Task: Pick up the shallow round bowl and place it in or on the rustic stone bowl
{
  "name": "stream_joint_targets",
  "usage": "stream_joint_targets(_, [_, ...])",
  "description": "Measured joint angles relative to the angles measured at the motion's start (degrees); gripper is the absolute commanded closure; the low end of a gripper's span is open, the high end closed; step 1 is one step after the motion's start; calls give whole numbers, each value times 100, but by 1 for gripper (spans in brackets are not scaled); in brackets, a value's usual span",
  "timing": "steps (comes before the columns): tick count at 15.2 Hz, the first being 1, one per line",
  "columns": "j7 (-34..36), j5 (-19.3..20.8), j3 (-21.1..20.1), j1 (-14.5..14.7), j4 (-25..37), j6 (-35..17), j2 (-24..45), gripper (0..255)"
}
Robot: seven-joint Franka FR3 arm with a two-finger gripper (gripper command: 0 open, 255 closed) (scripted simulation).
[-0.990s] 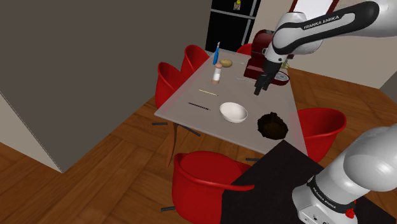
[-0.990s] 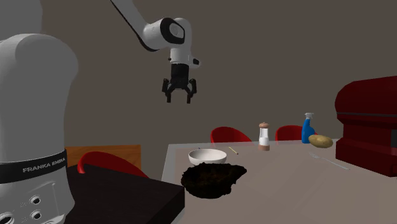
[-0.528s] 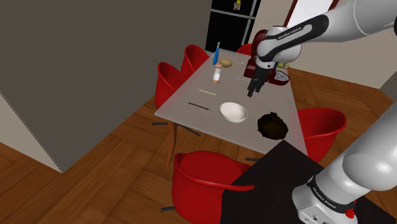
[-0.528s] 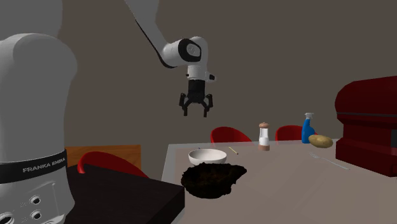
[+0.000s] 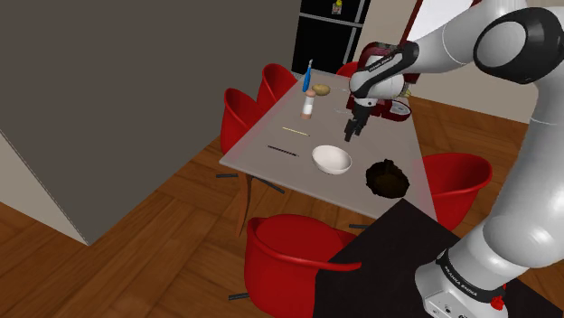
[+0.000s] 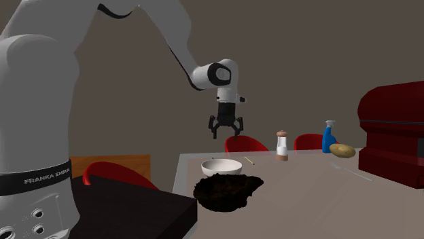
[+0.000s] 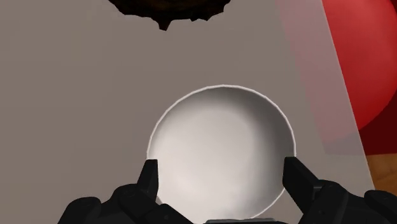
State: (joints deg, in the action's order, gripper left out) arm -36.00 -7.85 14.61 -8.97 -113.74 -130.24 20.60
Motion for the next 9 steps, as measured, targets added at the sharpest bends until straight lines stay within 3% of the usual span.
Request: stream_joint_targets(9, [-444,-315,-166,-530,2059,180,1975,0])
